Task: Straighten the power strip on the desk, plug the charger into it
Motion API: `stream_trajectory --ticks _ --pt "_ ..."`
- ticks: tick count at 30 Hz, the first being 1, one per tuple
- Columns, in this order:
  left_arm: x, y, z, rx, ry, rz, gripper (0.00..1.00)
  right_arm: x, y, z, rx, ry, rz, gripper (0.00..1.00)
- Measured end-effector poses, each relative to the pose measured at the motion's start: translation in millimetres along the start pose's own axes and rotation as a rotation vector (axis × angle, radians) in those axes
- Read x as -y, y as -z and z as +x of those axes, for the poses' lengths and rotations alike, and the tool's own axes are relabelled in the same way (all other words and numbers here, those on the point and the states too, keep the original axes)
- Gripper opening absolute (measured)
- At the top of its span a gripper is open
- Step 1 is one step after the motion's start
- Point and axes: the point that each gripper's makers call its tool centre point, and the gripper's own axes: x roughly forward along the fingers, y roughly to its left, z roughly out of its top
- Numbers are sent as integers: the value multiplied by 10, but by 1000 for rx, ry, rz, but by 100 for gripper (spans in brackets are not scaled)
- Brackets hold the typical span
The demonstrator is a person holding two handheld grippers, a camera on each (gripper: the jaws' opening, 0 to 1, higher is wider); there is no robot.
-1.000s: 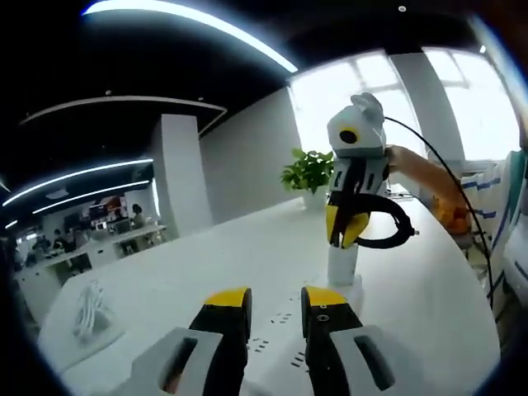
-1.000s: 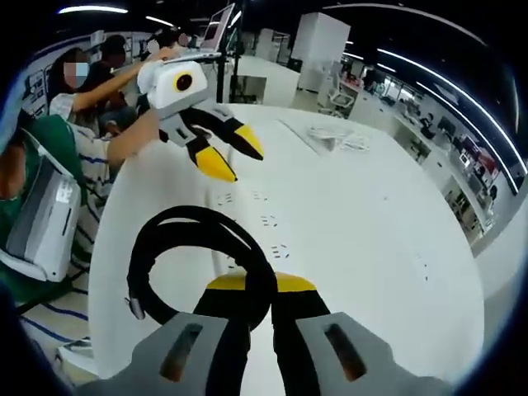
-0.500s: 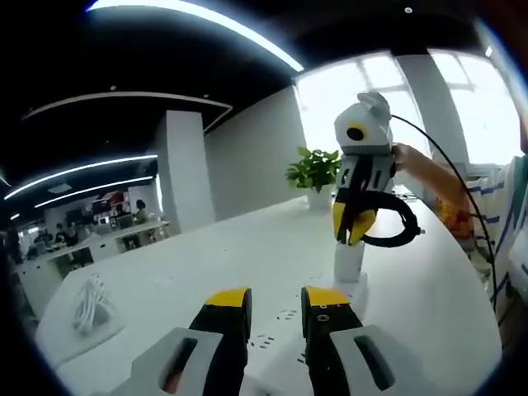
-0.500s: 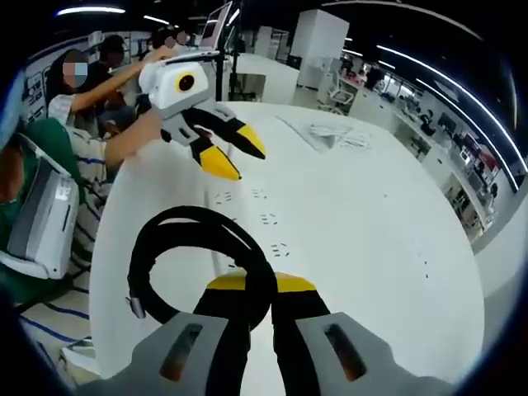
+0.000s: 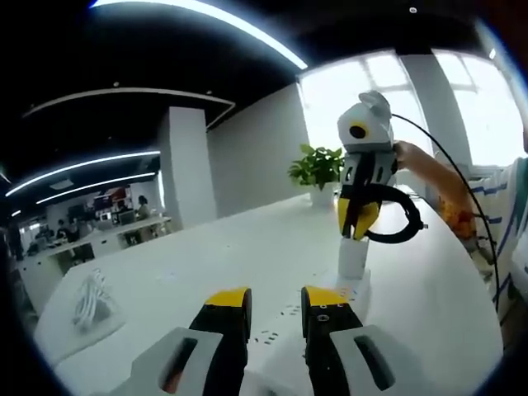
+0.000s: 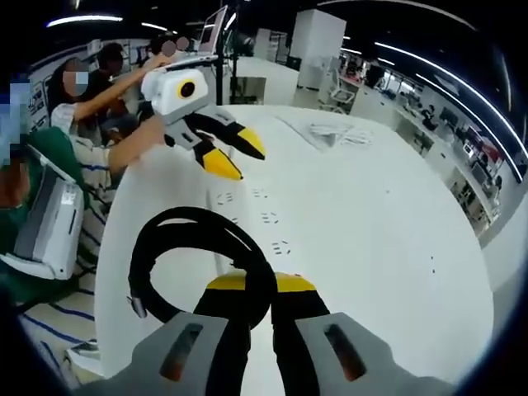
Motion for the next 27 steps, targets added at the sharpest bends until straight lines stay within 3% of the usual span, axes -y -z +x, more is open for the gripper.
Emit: stream_trajectory --ticks 6,14,22,27 --pt "18 -30 -11 9 0 4 24 -12 -51 47 -47 14 -25 7" --pt "32 -42 -33 11 2 14 24 -13 -13 7 -27 11 -3 6" --pt "68 -68 -45 19 11 19 24 -45 -51 43 -78 32 -41 6" --pt "81 -53 -40 13 16 21 24 -19 -5 7 -31 18 -5 5"
